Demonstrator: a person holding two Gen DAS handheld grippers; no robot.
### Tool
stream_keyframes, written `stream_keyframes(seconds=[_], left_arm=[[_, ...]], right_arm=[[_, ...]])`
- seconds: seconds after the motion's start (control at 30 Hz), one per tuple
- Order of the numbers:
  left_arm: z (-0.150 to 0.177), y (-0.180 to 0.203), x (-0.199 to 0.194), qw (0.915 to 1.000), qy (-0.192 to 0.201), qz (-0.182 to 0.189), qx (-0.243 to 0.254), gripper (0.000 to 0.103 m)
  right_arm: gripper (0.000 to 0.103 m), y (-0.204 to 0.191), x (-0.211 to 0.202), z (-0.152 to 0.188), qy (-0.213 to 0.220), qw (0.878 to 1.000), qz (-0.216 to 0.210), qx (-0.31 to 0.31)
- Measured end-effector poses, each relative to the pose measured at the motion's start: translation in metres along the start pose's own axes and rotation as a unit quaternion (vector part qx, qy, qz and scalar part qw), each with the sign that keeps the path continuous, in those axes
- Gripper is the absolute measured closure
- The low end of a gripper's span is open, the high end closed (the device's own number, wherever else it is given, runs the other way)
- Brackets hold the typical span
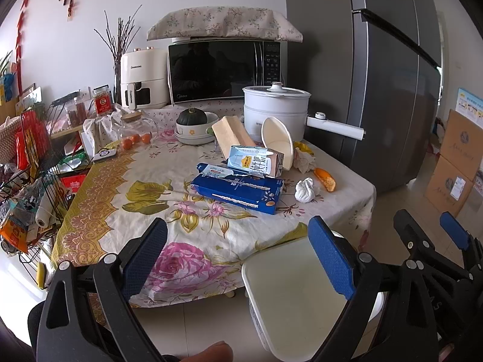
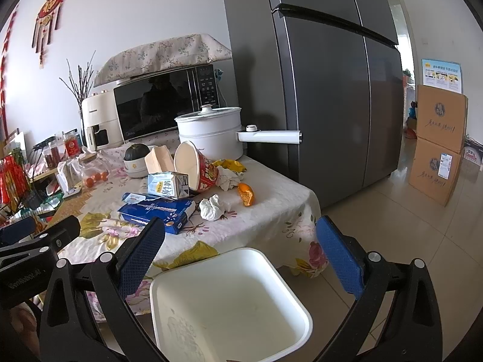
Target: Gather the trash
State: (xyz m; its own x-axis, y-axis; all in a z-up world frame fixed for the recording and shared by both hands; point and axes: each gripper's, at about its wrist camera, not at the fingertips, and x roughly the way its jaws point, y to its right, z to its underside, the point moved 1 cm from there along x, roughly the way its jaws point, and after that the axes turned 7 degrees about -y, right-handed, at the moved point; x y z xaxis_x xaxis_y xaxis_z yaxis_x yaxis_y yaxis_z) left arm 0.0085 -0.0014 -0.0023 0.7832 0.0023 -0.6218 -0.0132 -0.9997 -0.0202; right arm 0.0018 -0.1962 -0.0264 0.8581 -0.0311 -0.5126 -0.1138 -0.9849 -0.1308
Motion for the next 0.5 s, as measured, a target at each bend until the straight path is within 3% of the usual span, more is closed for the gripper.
stream_keyframes(seconds=[0.5], left_arm=[[0.0001,0.0019,-0.0013,1.0,-0.002,0.0,0.0,0.011]], right_arm=[[0.007,0.001,-0.0002,0.0011,0.0,1.0,-0.002,0.001]])
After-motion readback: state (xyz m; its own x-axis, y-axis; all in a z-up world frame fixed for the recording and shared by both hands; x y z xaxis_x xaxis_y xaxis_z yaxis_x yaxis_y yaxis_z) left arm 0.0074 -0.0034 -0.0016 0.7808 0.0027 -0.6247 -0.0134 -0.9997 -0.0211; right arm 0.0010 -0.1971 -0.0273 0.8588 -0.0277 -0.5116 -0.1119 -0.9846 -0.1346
